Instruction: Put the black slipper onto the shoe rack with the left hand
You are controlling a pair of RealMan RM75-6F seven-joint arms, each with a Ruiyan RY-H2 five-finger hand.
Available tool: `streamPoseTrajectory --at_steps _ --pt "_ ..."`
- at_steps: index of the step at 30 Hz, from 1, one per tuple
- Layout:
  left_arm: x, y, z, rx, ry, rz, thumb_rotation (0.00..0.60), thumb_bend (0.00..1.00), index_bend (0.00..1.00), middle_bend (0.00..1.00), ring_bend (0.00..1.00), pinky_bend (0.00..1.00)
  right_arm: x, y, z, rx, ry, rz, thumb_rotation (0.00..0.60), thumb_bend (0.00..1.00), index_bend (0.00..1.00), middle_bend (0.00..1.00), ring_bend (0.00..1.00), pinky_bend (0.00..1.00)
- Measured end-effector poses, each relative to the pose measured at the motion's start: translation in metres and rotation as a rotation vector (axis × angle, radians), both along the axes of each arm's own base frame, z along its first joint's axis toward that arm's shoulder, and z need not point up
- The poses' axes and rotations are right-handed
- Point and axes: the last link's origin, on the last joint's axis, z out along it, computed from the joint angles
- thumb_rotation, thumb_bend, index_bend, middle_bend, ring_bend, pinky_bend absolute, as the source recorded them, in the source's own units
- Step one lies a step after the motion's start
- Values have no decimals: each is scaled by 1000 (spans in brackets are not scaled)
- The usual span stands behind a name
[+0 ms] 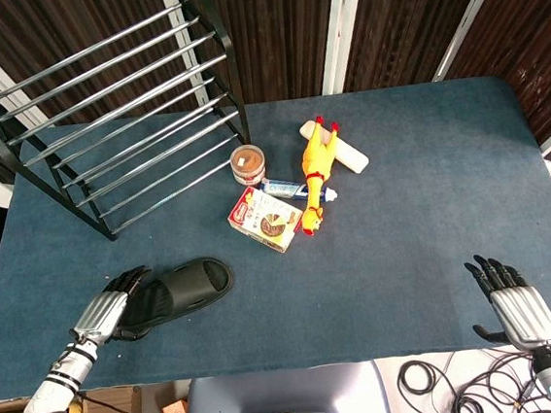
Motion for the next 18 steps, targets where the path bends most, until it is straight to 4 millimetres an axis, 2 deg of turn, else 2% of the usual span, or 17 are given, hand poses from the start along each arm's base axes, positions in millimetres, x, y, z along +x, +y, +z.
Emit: streamPoseTrajectory --at_steps 4,7,9,10,12,13,14,16,18 --pt "-7 -2 -4 -18 18 23 597 226 0 0 0 132 1 0 0 -3 -2 3 600 121 0 0 0 136" --pt "-14 -2 -7 -31 35 48 600 226 7 2 11 187 2 -1 0 0 -4 7 600 121 0 0 0 136" --pt "-17 -1 -8 -20 41 54 600 225 100 54 90 288 2 0 -1 3 -5 9 600 121 0 0 0 136" --pt "-17 -1 -8 -7 40 56 600 225 191 113 154 359 2 0 -1 2 -6 9 600 121 0 0 0 136" --pt "-18 0 -8 9 37 64 600 225 380 303 320 517 2 0 0 -1 -8 9 600 121 0 0 0 136" --pt "-18 0 -8 15 32 69 600 225 445 386 391 576 2 0 1 -3 -9 8 600 121 0 0 0 136" --pt "-18 0 -8 23 25 72 600 225 551 527 518 687 2 0 1 -4 -10 7 600 121 0 0 0 136" --pt "-16 2 -8 60 0 82 600 230 675 684 659 830 1 0 2 -7 -12 7 600 121 0 0 0 136" --pt "-13 4 -6 101 -16 82 600 232 739 766 728 904 1 0 4 -10 -14 7 600 121 0 0 0 136"
